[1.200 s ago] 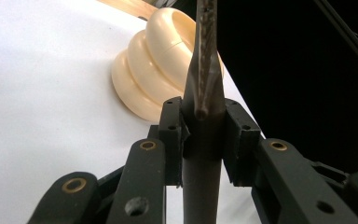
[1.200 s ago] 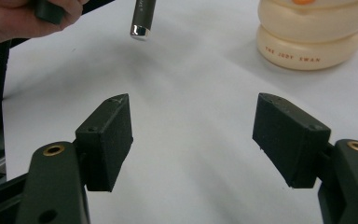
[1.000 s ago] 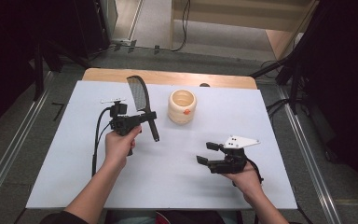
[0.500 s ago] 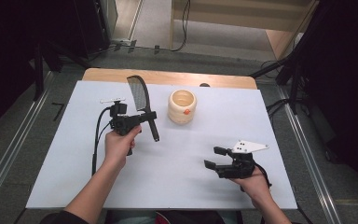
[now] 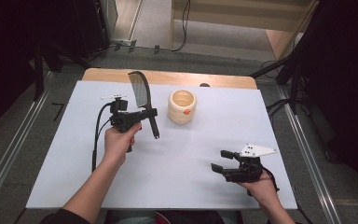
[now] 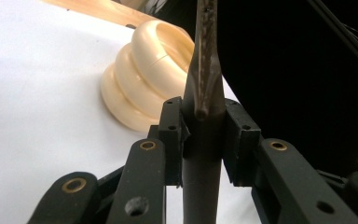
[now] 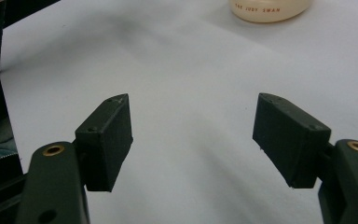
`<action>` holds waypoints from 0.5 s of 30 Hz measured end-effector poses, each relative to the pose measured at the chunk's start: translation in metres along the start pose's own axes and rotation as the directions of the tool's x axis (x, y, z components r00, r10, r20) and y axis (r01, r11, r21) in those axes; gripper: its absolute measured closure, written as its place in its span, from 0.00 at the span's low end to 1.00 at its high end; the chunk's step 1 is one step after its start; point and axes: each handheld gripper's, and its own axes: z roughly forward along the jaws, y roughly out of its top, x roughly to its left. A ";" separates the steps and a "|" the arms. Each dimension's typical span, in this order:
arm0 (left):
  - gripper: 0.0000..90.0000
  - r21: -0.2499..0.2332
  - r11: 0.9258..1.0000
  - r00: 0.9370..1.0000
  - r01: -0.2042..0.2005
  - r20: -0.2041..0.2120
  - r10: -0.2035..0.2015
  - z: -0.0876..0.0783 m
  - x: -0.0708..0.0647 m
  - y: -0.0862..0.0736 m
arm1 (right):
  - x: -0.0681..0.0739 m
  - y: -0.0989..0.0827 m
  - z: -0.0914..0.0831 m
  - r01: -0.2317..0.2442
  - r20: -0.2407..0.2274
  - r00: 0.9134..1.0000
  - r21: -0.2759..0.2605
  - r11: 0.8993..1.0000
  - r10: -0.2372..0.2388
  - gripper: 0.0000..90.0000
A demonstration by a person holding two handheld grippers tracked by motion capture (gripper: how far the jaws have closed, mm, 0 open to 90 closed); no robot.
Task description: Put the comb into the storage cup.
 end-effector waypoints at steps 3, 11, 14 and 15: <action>0.81 0.008 1.000 1.000 -0.011 0.003 0.011 0.003 -0.002 0.003 | -0.001 -0.001 -0.001 0.005 0.002 1.000 0.001 1.000 -0.005 0.29; 0.81 0.023 0.999 0.999 -0.043 0.023 0.042 0.013 -0.008 0.013 | -0.003 -0.003 -0.002 -0.005 0.001 1.000 0.018 1.000 0.005 0.29; 0.81 0.026 0.998 0.998 -0.050 0.033 0.049 0.016 -0.009 0.016 | -0.003 -0.003 -0.001 -0.005 -0.003 1.000 0.023 1.000 0.005 0.29; 0.81 0.030 0.998 0.998 -0.055 0.032 0.054 0.017 -0.010 0.018 | -0.003 -0.003 -0.001 -0.005 -0.003 1.000 0.023 1.000 0.005 0.29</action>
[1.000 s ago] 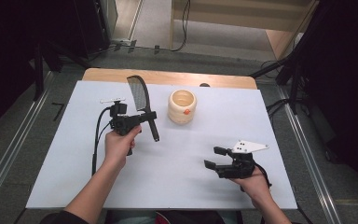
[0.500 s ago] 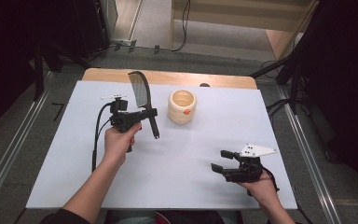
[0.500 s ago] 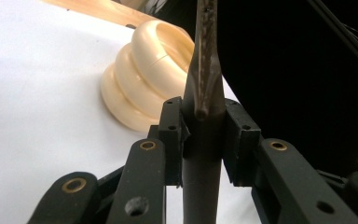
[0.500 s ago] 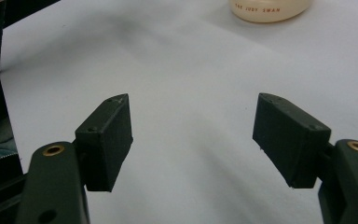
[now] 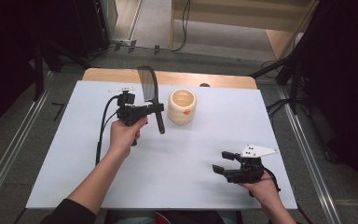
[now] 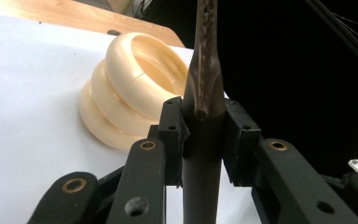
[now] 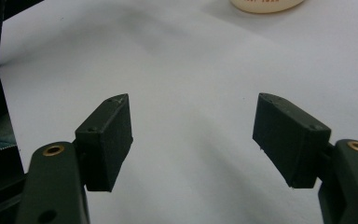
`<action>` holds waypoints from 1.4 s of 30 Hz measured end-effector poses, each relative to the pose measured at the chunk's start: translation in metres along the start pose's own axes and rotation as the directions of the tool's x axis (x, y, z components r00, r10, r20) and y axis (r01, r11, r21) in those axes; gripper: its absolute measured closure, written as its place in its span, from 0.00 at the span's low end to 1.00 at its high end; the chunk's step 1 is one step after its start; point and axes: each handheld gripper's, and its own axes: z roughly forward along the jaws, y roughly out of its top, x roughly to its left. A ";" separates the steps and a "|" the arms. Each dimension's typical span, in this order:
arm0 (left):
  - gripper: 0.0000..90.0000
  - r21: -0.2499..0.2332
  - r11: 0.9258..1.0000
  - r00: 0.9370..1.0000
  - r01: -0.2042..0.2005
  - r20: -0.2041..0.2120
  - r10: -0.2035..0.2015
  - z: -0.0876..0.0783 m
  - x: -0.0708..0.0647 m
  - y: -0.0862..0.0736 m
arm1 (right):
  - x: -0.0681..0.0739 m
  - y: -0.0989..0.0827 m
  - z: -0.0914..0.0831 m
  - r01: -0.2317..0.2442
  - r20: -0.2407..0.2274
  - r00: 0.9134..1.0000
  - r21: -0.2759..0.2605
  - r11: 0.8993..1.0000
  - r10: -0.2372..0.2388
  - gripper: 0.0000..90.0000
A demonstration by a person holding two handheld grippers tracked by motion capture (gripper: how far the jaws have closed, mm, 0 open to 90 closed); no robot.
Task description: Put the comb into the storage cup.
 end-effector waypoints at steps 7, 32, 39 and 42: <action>0.81 -0.008 1.000 1.000 -0.018 0.017 0.018 0.005 -0.003 0.012 | -0.001 0.000 0.000 -0.002 0.010 1.000 -0.003 1.000 0.002 0.29; 0.81 -0.011 0.998 0.998 -0.065 0.011 0.065 0.021 -0.010 0.051 | -0.003 0.001 -0.001 -0.008 0.011 1.000 0.008 1.000 0.007 0.29; 0.81 -0.017 0.997 0.997 -0.078 0.008 0.078 0.031 -0.011 0.060 | -0.003 0.001 0.000 -0.003 0.013 1.000 0.022 1.000 0.002 0.29; 0.81 -0.016 0.996 0.996 -0.085 0.000 0.085 0.035 -0.010 0.063 | -0.002 0.001 0.000 -0.001 0.012 1.000 0.016 1.000 0.000 0.29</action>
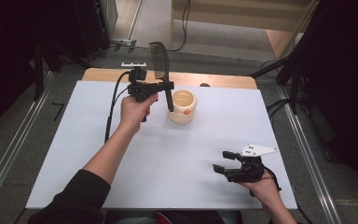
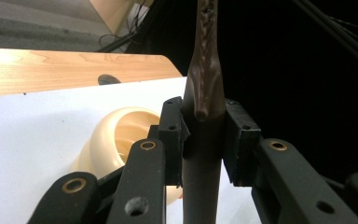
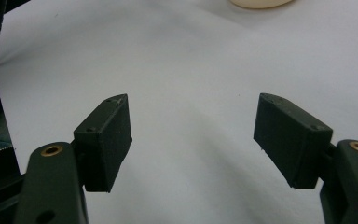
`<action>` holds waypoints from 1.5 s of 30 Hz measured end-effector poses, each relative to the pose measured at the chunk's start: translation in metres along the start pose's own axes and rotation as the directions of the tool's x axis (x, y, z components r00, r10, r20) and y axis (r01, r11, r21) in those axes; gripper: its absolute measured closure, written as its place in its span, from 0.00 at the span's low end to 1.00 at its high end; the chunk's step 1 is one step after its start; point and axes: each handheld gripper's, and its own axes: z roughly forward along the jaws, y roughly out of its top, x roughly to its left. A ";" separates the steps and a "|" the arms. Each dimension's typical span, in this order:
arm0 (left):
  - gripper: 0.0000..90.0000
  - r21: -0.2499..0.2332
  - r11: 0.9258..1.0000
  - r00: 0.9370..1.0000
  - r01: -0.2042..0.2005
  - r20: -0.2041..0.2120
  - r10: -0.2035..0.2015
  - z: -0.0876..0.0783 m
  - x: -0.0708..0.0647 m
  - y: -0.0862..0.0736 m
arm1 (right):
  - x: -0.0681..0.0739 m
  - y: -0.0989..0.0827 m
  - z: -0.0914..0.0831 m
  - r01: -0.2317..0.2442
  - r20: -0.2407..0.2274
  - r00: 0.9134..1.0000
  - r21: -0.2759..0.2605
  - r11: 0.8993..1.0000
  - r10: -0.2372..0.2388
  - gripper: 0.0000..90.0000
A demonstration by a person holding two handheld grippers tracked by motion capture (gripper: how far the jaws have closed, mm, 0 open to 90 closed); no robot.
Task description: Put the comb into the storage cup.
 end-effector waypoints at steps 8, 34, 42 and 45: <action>0.81 -0.015 1.000 1.000 -0.002 -0.003 0.002 0.011 0.002 0.009 | 0.000 0.000 0.000 0.003 -0.003 1.000 -0.001 1.000 -0.003 0.29; 0.81 -0.043 0.998 0.998 -0.040 -0.050 0.038 0.042 0.012 0.021 | 0.000 0.002 0.001 0.012 -0.017 1.000 -0.005 1.000 -0.012 0.29; 0.81 -0.042 0.996 0.994 -0.081 -0.074 0.078 0.053 0.013 0.016 | 0.000 0.002 0.001 0.011 -0.017 1.000 -0.007 1.000 -0.011 0.29; 0.81 -0.034 0.995 0.993 -0.089 -0.075 0.086 0.057 0.014 0.014 | 0.000 0.002 0.001 0.013 -0.014 1.000 -0.007 1.000 -0.013 0.29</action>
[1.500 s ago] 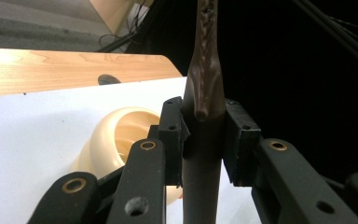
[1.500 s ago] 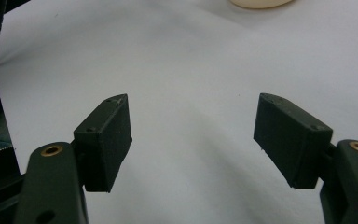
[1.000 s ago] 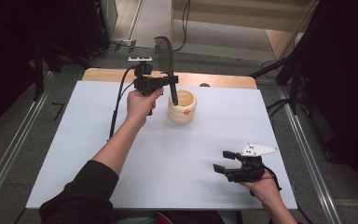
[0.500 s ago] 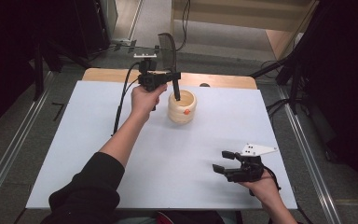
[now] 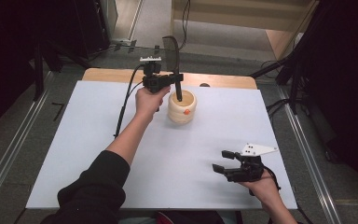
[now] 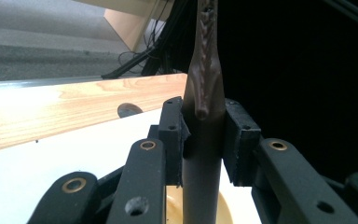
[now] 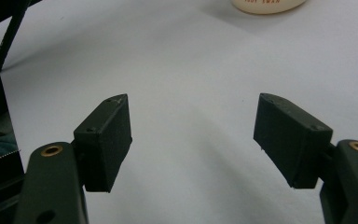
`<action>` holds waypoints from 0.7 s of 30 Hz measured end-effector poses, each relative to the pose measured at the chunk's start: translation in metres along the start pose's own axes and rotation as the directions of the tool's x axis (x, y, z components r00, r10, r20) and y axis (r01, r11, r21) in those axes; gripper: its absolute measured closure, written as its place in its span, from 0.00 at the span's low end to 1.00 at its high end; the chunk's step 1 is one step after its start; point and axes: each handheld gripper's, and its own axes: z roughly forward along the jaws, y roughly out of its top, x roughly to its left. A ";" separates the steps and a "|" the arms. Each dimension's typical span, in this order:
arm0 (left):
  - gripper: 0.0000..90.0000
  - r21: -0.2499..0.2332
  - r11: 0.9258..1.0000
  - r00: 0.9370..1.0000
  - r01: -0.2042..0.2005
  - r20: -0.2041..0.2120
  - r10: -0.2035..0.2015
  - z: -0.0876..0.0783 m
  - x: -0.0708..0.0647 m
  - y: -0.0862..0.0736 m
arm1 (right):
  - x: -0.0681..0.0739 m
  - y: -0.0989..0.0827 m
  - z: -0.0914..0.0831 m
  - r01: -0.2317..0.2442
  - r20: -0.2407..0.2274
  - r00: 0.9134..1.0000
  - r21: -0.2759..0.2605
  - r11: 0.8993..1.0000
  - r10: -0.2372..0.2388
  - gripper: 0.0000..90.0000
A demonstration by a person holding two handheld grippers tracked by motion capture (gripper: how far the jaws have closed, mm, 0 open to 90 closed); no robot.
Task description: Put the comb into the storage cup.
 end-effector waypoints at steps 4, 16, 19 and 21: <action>0.81 0.011 1.000 1.000 -0.005 0.002 0.005 0.004 0.001 -0.003 | 0.001 0.000 0.000 0.004 -0.005 1.000 -0.002 1.000 -0.004 0.29; 0.81 0.030 0.999 1.000 -0.022 0.015 0.021 0.011 -0.001 -0.009 | 0.001 0.001 -0.001 0.006 -0.001 1.000 -0.005 1.000 -0.006 0.29; 0.81 0.039 0.999 1.000 -0.028 0.015 0.027 0.012 0.000 -0.011 | 0.001 0.001 -0.001 0.003 -0.002 1.000 -0.006 1.000 -0.003 0.29; 0.81 0.045 0.998 0.999 -0.032 0.014 0.031 0.013 0.000 -0.012 | 0.000 0.001 -0.001 0.005 0.000 1.000 -0.004 1.000 -0.005 0.29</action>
